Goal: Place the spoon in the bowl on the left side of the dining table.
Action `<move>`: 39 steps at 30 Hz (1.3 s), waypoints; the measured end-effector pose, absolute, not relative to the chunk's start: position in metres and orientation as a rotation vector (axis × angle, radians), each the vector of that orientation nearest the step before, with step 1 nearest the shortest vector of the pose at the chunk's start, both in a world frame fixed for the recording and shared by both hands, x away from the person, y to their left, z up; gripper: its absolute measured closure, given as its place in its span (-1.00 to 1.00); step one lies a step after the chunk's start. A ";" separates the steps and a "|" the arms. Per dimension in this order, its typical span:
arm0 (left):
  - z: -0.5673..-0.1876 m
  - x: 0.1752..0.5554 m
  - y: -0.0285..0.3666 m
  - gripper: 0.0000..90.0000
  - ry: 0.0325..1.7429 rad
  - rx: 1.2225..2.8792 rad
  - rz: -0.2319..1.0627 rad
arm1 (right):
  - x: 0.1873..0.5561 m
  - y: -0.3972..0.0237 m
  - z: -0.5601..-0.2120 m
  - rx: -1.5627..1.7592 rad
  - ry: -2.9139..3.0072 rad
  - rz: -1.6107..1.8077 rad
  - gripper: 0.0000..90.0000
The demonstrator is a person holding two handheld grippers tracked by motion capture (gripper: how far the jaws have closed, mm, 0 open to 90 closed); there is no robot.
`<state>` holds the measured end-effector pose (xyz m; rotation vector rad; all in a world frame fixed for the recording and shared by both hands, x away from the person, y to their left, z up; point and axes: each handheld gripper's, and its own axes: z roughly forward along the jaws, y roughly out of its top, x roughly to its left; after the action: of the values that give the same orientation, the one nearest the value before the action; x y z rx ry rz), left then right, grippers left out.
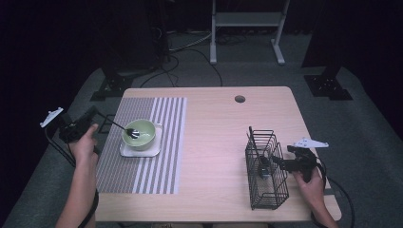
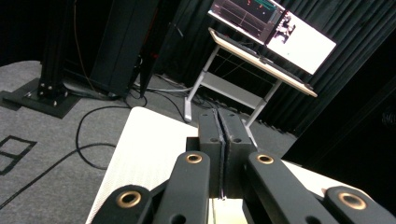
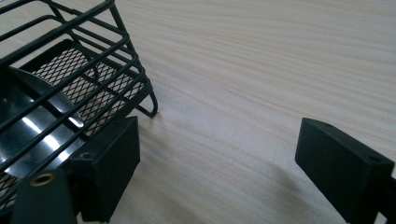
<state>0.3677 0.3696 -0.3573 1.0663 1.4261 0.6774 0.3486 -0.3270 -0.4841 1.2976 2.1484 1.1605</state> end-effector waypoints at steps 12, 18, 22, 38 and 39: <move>-0.368 0.369 0.371 0.99 1.463 1.062 0.691 | 0.349 -0.327 -0.484 1.298 2.149 1.158 -0.71; -0.372 0.368 0.373 0.99 1.477 1.060 0.695 | 0.349 -0.327 -0.484 1.296 2.148 1.159 -0.71; -0.375 0.368 0.375 0.99 1.486 1.048 0.693 | 0.349 -0.327 -0.484 1.296 2.149 1.159 -0.71; -0.392 0.371 0.369 0.99 1.502 1.046 0.667 | 0.349 -0.327 -0.484 1.299 2.147 1.160 -0.71; -0.393 0.371 0.369 0.99 1.504 1.039 0.663 | 0.348 -0.327 -0.484 1.297 2.148 1.159 -0.71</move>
<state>0.3714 0.3690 -0.3935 1.0388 1.5042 0.6631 0.3485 -0.3270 -0.4840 1.2968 2.1476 1.1590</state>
